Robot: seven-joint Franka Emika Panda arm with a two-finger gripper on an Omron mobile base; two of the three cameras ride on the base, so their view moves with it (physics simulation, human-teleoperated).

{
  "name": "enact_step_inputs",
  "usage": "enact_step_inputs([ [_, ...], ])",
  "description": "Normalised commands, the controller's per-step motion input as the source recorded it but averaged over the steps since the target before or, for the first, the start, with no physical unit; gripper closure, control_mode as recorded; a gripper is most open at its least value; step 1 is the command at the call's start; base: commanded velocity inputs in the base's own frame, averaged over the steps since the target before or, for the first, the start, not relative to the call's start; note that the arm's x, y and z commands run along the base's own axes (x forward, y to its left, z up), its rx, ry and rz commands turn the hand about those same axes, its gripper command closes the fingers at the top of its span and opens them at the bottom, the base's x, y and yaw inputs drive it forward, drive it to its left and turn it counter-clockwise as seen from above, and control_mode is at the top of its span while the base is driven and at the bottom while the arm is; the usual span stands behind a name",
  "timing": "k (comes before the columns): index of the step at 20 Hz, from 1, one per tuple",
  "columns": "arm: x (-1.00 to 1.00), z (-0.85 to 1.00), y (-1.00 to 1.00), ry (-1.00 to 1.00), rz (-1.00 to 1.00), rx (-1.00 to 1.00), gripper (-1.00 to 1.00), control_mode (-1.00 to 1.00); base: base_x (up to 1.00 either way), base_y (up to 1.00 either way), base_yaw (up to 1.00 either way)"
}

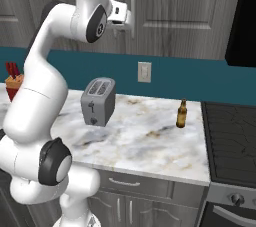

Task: Pick the soap dispenser and soap dispenser from the cabinet and place them on the counter.

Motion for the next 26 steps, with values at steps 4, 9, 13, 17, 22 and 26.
enact_step_inputs([
  [4, 0.28, 0.00, 0.06, -0.02, 0.00, 0.00, -1.00, -1.00, 0.00, 0.00, 0.00],
  [9, 0.30, 0.01, 0.06, -0.03, 0.00, 0.00, -1.00, -1.00, 0.00, 0.00, 0.00],
  [13, 0.26, 0.00, -0.08, -0.04, 0.01, 0.00, -1.00, -1.00, 0.00, 0.00, 0.00],
  [17, 0.26, 0.00, -0.11, -0.03, 0.01, 0.00, -1.00, -1.00, 0.00, 0.00, 0.00],
  [22, 0.31, 0.01, -0.01, -0.01, 0.00, 0.00, -1.00, -1.00, 0.00, 0.00, 0.00],
  [26, 0.26, 0.01, 0.02, 0.00, 0.00, -0.01, -1.00, -1.00, 0.00, 0.00, 0.00],
])
